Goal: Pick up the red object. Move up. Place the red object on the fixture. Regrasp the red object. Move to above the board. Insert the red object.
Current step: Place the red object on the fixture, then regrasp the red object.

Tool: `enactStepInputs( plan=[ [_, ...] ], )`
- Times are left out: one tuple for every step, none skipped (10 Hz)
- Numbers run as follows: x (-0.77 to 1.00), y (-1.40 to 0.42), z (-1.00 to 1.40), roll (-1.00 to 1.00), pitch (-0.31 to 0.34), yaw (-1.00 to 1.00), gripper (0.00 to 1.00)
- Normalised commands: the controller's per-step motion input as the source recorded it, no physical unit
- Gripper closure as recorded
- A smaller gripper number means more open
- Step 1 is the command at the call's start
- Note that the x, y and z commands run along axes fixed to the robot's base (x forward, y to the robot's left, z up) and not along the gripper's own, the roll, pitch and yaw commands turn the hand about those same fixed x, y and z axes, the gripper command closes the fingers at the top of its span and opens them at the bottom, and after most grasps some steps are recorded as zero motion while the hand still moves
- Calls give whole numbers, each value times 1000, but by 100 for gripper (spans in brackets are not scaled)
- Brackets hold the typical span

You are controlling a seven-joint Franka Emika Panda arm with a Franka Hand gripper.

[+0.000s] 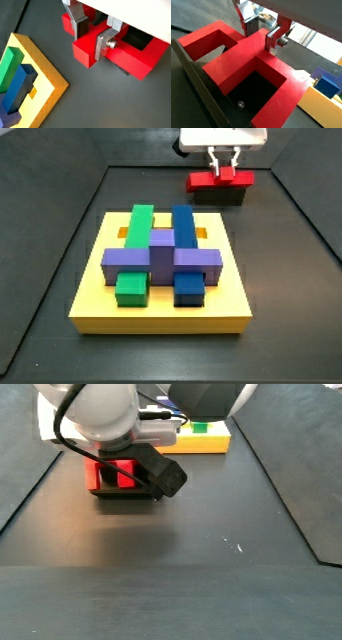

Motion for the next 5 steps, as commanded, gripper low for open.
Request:
enactStepInputs(
  plan=[
    [309, 0, -109, 103, 266, -134, 100],
    [211, 0, -111, 106, 200, -71, 100],
    [0, 0, 0, 0, 0, 0, 100],
    [0, 0, 0, 0, 0, 0, 0],
    [26, -23, 140, 543, 6, 91, 0]
  ],
)
